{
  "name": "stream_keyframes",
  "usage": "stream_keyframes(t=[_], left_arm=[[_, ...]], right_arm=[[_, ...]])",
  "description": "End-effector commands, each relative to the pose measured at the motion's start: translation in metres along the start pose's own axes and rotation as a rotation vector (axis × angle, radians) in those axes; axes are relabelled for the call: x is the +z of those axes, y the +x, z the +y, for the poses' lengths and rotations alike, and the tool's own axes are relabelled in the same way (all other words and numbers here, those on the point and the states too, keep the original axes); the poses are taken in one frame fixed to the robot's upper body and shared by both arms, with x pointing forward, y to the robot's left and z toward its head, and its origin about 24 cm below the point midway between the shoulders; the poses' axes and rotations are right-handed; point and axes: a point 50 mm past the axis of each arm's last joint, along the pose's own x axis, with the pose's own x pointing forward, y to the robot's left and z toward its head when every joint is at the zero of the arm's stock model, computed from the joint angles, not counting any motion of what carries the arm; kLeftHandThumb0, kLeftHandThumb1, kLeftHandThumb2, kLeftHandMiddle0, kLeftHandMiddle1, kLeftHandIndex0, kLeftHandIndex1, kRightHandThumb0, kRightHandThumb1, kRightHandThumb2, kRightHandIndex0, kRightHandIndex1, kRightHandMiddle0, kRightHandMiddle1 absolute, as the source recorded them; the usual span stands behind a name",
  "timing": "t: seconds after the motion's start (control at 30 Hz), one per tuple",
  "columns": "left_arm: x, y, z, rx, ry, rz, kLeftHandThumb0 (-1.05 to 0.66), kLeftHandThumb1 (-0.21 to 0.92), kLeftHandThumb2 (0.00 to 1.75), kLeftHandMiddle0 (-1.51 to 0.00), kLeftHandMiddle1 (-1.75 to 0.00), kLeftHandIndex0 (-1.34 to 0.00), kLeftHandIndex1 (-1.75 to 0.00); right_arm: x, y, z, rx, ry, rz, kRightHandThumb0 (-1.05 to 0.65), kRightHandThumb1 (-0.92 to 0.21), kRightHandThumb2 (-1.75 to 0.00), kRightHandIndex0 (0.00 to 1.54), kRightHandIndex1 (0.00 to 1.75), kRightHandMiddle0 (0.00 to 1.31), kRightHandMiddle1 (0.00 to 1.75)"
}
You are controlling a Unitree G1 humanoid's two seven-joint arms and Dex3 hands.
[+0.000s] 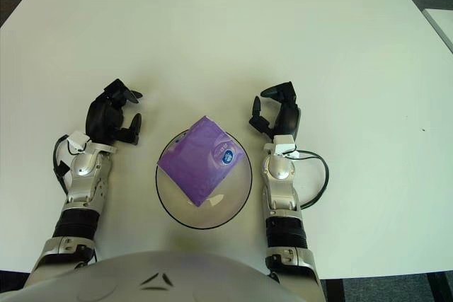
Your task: Put the tissue paper into the plate.
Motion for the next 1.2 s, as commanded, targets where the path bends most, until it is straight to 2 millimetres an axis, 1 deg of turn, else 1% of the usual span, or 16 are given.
stream_keyframes(t=[0.0, 0.27, 0.6, 0.8, 1.03, 1.17], left_arm=[[-0.033, -0.026, -0.002, 0.032, -0.049, 0.161, -0.01, -0.08, 1.75, -0.90, -1.75, -0.72, -1.67], [-0.032, -0.026, -0.001, 0.033, -0.043, 0.166, -0.01, -0.09, 1.75, -0.90, -1.75, -0.73, -1.65], [-0.032, -0.026, -0.001, 0.035, -0.036, 0.167, -0.01, -0.08, 1.75, -0.91, -1.75, -0.73, -1.66], [-0.032, -0.027, 0.000, 0.029, -0.040, 0.162, -0.01, -0.08, 1.75, -0.91, -1.75, -0.73, -1.66], [-0.032, -0.027, 0.000, 0.028, -0.050, 0.161, -0.01, -0.08, 1.75, -0.91, -1.75, -0.72, -1.66], [-0.032, -0.027, 0.000, 0.028, -0.053, 0.161, -0.01, -0.08, 1.75, -0.91, -1.75, -0.72, -1.66]], right_arm=[[-0.020, -0.016, -0.003, 0.011, -0.032, 0.130, -0.41, -0.53, -1.06, 0.65, 1.41, 0.44, 1.75], [-0.024, -0.018, -0.003, 0.039, -0.035, 0.177, -0.42, -0.48, -1.12, 0.64, 1.41, 0.48, 1.75], [-0.027, -0.020, -0.003, 0.063, -0.041, 0.208, -0.42, -0.49, -1.10, 0.62, 1.39, 0.47, 1.75], [-0.029, -0.021, -0.003, 0.072, -0.053, 0.223, -0.41, -0.55, -1.03, 0.61, 1.37, 0.43, 1.75], [-0.030, -0.022, -0.004, 0.077, -0.073, 0.240, -0.39, -0.65, -0.91, 0.57, 1.35, 0.36, 1.75], [-0.030, -0.022, -0.004, 0.079, -0.080, 0.244, -0.38, -0.67, -0.87, 0.56, 1.34, 0.34, 1.75]])
